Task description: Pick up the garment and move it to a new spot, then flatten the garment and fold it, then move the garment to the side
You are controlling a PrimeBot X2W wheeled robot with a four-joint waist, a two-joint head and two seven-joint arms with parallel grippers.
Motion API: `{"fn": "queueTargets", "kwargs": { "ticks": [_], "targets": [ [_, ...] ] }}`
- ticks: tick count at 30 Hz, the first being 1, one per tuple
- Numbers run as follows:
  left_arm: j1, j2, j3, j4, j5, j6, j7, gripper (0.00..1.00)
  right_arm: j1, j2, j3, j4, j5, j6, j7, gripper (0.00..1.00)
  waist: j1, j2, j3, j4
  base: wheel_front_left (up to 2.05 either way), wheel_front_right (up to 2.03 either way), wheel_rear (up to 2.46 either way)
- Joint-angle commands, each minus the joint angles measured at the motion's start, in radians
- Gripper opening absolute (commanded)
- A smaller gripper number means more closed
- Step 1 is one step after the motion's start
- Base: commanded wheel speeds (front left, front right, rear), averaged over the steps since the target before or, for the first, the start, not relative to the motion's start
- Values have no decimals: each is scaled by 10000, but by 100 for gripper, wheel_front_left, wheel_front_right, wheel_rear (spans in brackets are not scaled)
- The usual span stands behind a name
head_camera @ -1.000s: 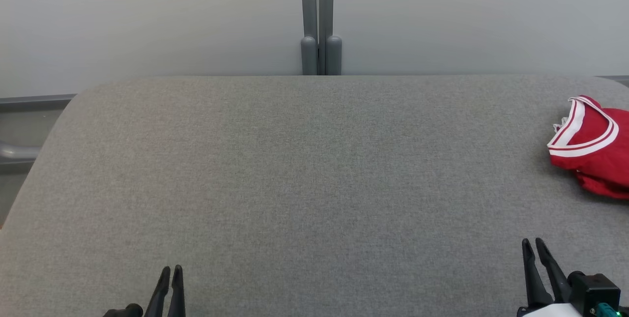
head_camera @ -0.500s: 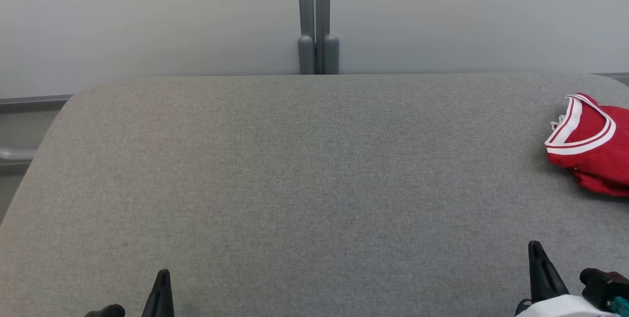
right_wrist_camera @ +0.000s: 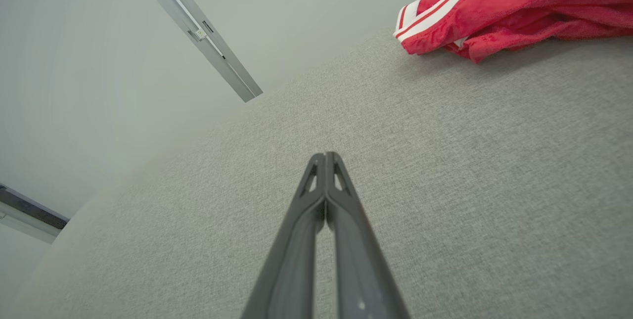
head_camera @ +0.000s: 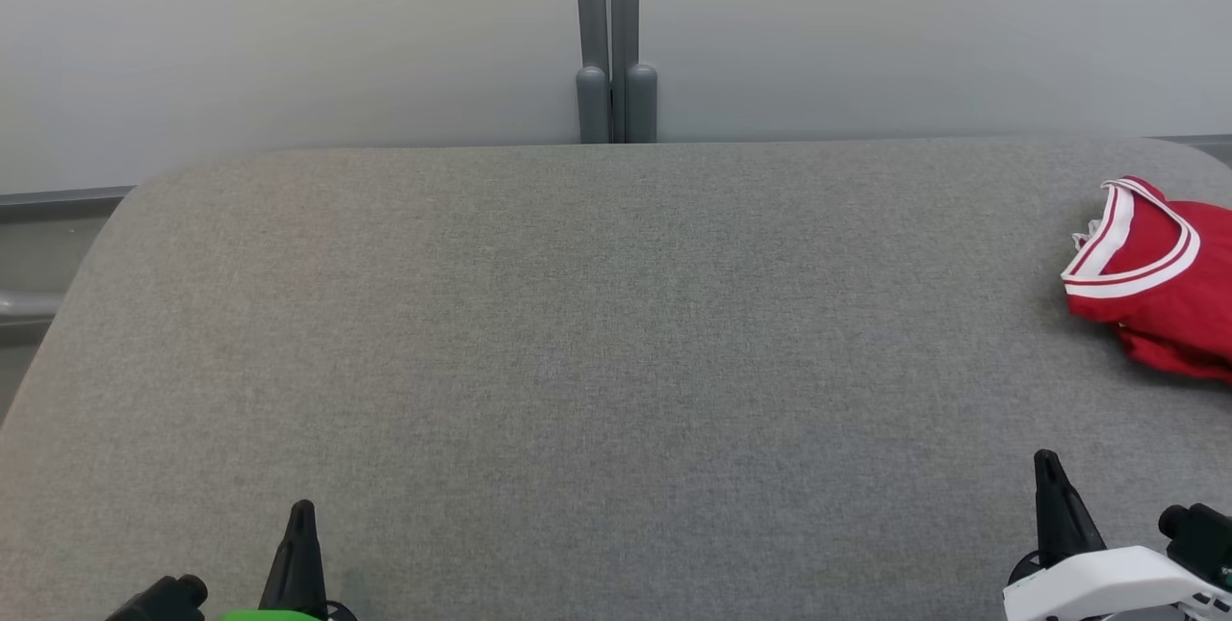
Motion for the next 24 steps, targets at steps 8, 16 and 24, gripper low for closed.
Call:
{"fn": "queueTargets", "kwargs": {
  "ticks": [8,16,24],
  "targets": [
    [-497,25,201,-218,-1294,-56,346,0,-470,-78,31,-70,1525,-4,351,0,0,0,29,-58,0,0,0],
    [-698,29,313,-251,-2297,-79,624,0,-678,-90,49,-29,2680,-5,620,0,0,0,55,-111,0,0,0],
    [-877,33,420,-282,-3186,-99,882,0,-869,-101,66,7,3749,-5,873,0,0,0,82,-165,0,0,0]
  ]
}}
